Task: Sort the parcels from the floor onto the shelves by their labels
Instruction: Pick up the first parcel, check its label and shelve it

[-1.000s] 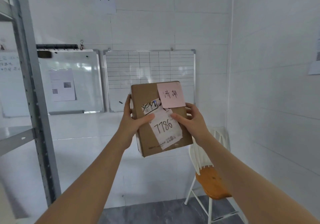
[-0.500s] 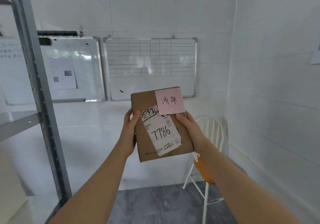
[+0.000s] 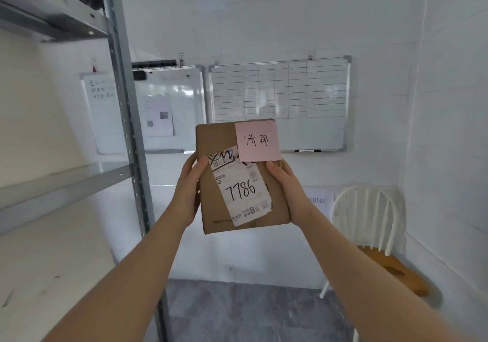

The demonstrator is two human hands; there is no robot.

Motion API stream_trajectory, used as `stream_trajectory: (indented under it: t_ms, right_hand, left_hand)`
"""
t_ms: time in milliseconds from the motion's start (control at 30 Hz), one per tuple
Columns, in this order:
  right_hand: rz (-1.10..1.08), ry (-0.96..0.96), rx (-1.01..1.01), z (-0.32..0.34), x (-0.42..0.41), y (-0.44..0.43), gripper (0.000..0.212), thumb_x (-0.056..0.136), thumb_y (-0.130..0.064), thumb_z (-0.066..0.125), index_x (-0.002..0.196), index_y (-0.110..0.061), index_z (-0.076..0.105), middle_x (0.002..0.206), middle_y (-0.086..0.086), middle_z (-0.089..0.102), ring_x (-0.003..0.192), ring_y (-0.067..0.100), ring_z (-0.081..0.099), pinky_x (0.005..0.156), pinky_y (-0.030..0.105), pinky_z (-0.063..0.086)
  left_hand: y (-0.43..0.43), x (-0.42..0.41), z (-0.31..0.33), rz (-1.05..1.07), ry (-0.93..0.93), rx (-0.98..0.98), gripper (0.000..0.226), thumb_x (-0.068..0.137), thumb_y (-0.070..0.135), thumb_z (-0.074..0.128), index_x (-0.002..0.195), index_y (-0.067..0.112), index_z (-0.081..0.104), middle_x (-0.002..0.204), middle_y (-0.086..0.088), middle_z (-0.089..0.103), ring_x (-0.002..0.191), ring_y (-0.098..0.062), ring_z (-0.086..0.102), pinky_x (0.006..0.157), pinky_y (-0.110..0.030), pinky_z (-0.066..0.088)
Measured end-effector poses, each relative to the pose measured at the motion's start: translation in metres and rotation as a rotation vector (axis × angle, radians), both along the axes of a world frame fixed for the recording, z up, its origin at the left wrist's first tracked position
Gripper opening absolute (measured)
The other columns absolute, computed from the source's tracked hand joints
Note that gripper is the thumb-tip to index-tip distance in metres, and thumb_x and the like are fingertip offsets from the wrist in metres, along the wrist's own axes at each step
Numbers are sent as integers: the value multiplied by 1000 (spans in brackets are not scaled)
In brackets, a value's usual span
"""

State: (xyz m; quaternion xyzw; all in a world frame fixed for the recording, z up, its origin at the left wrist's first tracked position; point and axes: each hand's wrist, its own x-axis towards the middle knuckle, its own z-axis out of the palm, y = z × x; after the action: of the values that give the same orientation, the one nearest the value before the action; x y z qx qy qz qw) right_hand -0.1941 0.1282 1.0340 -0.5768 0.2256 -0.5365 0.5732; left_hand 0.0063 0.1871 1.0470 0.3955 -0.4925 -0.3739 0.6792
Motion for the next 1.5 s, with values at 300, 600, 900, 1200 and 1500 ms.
stream_trajectory:
  t_ms: [300, 600, 900, 1200, 1500]
  right_hand:
    - [506, 31, -16, 14, 102, 92, 70, 76, -42, 66, 140, -26, 41, 121, 10, 68, 105, 29, 68, 89, 47, 56]
    - [1043, 57, 33, 18, 223, 315, 77, 70, -42, 71, 139, -22, 43, 120, 9, 68, 101, 23, 70, 79, 39, 56]
    - [1555, 68, 48, 32, 267, 639, 57, 85, -32, 63, 136, -18, 42, 100, 0, 69, 73, 9, 72, 66, 31, 55]
    - [1916, 59, 57, 36, 230, 933, 55, 85, -32, 64, 134, -18, 44, 93, 1, 72, 68, 10, 74, 59, 29, 54]
    - [2038, 78, 50, 27, 229, 1102, 36, 86, -30, 63, 118, -27, 48, 103, 6, 68, 88, 23, 68, 71, 36, 54]
  left_hand:
    - [174, 49, 7, 502, 56, -60, 67, 78, 49, 57, 137, 20, 45, 125, -6, 66, 111, -23, 64, 88, -38, 53]
    - [455, 68, 9, 1132, 97, -30, 53, 87, 44, 55, 136, 29, 43, 107, 6, 69, 103, -18, 63, 102, -47, 44]
    - [768, 0, 21, 1675, 56, -64, 60, 79, 47, 60, 134, 27, 44, 116, -3, 69, 114, -26, 62, 103, -52, 43]
    - [1026, -97, 21, 2017, 38, -64, 43, 90, 40, 53, 130, 26, 46, 102, -1, 69, 99, -26, 64, 91, -45, 53]
    - [1176, -113, 10, 2157, 36, -52, 54, 90, 39, 51, 139, 20, 37, 105, -4, 67, 86, -19, 69, 70, -33, 57]
